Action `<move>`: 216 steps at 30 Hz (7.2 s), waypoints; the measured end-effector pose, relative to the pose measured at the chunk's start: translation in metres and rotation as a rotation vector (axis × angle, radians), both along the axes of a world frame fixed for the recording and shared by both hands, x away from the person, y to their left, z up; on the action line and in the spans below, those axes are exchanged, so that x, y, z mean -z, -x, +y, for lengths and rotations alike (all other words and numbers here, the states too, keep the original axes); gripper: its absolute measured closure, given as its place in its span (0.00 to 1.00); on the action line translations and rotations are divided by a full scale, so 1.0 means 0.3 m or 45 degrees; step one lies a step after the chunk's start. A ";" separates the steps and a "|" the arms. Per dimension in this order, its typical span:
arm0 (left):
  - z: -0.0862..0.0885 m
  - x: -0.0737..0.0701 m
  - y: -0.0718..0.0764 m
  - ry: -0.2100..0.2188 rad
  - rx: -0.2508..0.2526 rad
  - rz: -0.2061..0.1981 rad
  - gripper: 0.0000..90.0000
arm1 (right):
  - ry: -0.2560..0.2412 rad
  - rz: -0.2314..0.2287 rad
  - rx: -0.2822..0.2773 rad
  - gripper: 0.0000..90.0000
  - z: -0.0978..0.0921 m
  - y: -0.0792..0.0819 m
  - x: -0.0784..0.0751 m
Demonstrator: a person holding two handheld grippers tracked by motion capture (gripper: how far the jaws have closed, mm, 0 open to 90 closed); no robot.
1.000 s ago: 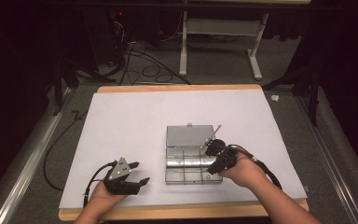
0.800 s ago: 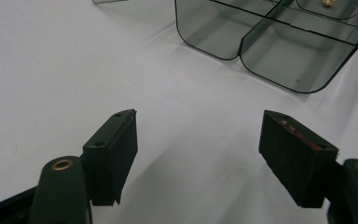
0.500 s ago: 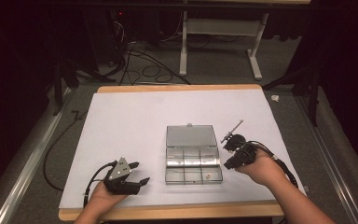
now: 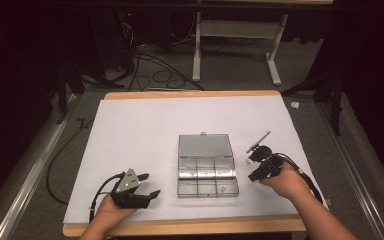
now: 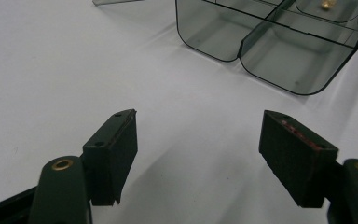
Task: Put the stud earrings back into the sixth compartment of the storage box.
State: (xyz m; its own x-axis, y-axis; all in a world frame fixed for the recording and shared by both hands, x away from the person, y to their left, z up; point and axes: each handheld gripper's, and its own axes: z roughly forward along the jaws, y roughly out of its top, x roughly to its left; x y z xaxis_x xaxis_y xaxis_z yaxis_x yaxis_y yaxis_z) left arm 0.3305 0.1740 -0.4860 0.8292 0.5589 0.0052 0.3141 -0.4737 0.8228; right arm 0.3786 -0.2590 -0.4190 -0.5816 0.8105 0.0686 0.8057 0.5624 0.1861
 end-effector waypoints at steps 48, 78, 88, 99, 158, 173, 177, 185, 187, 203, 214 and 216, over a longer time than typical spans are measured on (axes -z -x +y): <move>0.000 -0.001 0.004 0.001 0.006 -0.010 0.32 | 0.055 0.036 0.068 0.95 0.016 -0.225 0.053; 0.002 0.000 0.005 0.010 -0.001 -0.018 0.32 | -0.015 0.044 0.032 0.95 -0.015 -0.063 -0.025; 0.003 0.000 0.005 0.013 0.000 -0.018 0.32 | -0.027 0.067 0.055 0.95 -0.019 -0.017 -0.031; 0.001 -0.001 0.005 0.004 0.000 -0.019 0.32 | -0.028 0.061 -0.015 0.95 -0.009 0.024 -0.050; 0.004 -0.001 0.003 0.012 0.009 -0.011 0.32 | 0.025 0.160 -0.295 0.95 0.280 -0.005 0.046; 0.003 0.000 0.003 0.014 0.012 -0.007 0.32 | -0.008 0.119 -0.291 0.86 0.284 -0.002 0.014; 0.005 -0.001 0.004 0.015 0.016 -0.011 0.32 | -0.034 0.089 -0.281 0.85 0.279 -0.006 -0.016; 0.005 -0.001 0.004 0.014 0.015 -0.011 0.32 | -0.067 0.022 -0.220 0.82 0.235 -0.009 -0.077; 0.004 -0.001 0.003 0.013 0.015 -0.010 0.32 | -0.068 0.000 -0.177 0.80 0.204 -0.009 -0.092; 0.006 -0.001 0.002 0.018 0.011 -0.005 0.32 | -0.085 -0.077 0.001 0.76 -0.007 0.014 -0.063; 0.011 -0.002 -0.001 0.036 0.009 0.005 0.32 | -0.222 -0.286 0.141 0.68 -0.135 0.100 0.055; 0.012 -0.001 -0.001 0.046 0.006 0.003 0.32 | -0.263 -0.357 0.162 0.65 -0.146 0.125 0.079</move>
State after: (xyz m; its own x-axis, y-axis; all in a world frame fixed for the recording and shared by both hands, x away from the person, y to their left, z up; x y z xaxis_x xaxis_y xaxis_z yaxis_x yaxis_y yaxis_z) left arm 0.3307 0.1776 -0.4856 0.8317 0.5549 -0.0168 0.3137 -0.4449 0.8388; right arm 0.3412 -0.3028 -0.4427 -0.4965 0.8633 0.0907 0.7683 0.3884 0.5088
